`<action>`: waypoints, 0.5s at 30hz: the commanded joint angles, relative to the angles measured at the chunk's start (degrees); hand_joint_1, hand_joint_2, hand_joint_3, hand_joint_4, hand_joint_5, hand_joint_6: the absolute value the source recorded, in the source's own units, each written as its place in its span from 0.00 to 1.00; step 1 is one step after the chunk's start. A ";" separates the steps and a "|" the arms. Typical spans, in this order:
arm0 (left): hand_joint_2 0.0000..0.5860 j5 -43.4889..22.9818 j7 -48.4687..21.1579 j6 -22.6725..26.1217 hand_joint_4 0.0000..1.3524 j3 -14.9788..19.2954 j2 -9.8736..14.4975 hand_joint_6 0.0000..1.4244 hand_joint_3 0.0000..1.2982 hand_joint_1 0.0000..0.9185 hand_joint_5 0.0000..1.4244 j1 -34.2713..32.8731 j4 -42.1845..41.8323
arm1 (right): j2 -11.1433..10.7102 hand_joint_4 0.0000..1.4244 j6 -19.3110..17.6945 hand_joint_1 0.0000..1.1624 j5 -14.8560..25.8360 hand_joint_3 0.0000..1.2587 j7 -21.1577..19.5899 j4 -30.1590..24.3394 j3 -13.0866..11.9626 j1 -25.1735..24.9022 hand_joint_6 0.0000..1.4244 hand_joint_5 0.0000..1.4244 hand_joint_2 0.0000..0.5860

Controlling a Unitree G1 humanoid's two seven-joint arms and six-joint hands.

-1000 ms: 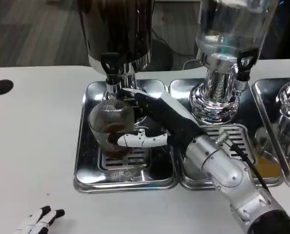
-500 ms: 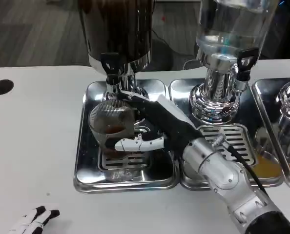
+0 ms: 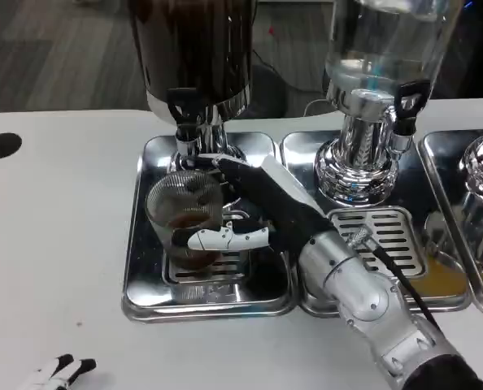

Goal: Grasp the cup under the faucet to collect the drink, then remove the cup.

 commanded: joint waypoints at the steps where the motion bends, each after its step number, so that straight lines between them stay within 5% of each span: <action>1: 0.08 -0.89 -0.36 -0.23 0.06 0.84 0.65 0.24 0.14 0.00 0.06 0.83 0.56 | 0.75 0.28 0.41 0.68 -0.22 0.24 -1.00 -0.27 0.18 0.28 0.23 0.30 0.18; 15: 0.08 -1.20 -0.48 -0.02 0.06 0.26 0.86 0.24 0.14 0.00 0.06 0.05 1.09 | -0.21 0.32 -0.58 0.69 0.30 0.32 -1.27 -1.20 -0.38 1.36 0.27 0.33 0.19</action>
